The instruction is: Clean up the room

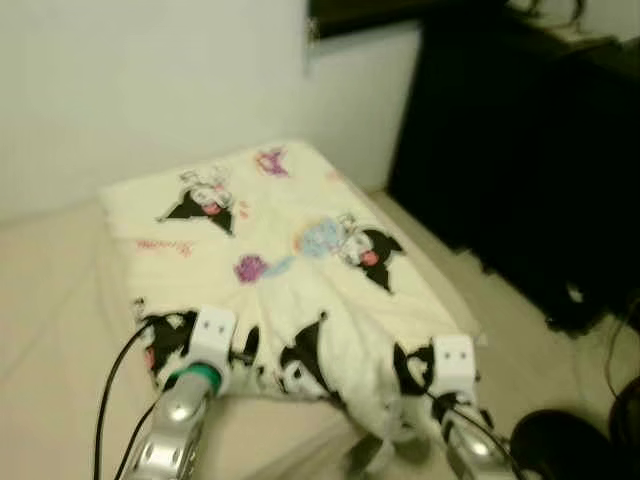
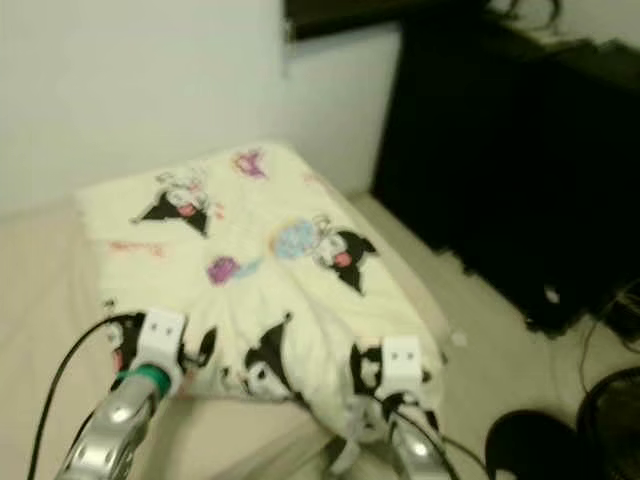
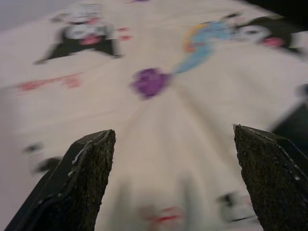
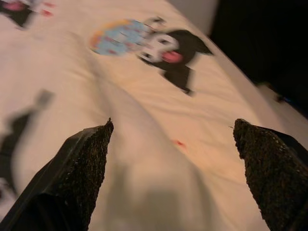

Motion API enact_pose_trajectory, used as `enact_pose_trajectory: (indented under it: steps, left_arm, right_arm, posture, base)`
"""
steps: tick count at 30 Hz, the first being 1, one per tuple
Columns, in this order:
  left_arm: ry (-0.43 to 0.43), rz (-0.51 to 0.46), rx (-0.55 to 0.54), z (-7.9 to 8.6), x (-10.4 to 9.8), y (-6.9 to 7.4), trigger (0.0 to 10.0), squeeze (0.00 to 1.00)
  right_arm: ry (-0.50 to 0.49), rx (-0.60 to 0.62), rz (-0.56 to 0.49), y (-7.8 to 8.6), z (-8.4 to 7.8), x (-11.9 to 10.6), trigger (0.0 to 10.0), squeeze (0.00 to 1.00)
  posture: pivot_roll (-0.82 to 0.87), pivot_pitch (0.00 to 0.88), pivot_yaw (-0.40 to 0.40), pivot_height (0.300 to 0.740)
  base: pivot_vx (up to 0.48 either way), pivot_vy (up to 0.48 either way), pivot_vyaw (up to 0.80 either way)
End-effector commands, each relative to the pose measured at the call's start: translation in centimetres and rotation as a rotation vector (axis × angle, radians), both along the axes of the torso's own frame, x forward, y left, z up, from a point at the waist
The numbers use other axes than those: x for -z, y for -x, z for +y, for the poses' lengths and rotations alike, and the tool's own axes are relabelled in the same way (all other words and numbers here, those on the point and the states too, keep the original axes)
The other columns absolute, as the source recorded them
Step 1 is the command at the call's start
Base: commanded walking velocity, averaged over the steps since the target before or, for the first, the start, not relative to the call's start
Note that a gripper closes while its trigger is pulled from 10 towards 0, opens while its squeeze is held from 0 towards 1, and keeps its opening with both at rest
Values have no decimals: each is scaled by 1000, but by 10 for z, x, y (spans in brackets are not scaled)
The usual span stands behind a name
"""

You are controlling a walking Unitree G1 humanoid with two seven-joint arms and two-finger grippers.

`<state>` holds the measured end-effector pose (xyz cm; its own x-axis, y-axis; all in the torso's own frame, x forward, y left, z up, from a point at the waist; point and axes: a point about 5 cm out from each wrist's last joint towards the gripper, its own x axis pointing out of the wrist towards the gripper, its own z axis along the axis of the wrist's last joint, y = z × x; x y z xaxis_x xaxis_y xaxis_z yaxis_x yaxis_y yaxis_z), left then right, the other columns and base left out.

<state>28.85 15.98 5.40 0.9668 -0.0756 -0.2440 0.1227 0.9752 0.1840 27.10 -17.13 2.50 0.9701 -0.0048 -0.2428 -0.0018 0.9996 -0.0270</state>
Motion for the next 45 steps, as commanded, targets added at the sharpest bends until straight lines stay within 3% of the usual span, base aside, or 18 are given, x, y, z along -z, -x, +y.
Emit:
enact_pose_trajectory:
  steps: [1, 28, 31, 36, 45]
  left_arm:
    - [-18, 10, -7, 4, 3, 2, 10000, 0]
    - [-41, 43, 31, 0, 5, 0, 10000, 0]
    - [-38, 42, 22, 2, 5, 1, 10000, 0]
    - [-37, 51, 46, -5, 7, 4, 10000, 0]
    - [-20, 58, 79, -12, 5, -4, 10000, 0]
  right_arm:
    - [-8, -13, 33, 4, 5, 7, 10000, 0]
    - [-64, 124, 47, 2, -7, 8, 10000, 0]
    - [-76, 194, 78, 4, -11, 13, 10000, 0]
    - [-64, 208, 79, 7, -16, 13, 10000, 0]
    - [-57, 246, 77, 15, -20, 15, 10000, 0]
  posture:
    - [47, 0, 22, 740]
    - [50, 0, 34, 740]
    - [51, 0, 39, 740]
    - [39, 0, 56, 740]
    - [19, 0, 67, 740]
  base:
    - [0, 0, 800]
    - [0, 0, 789]
    - [0, 0, 0]
    - [0, 0, 0]
    - [0, -463, 0]
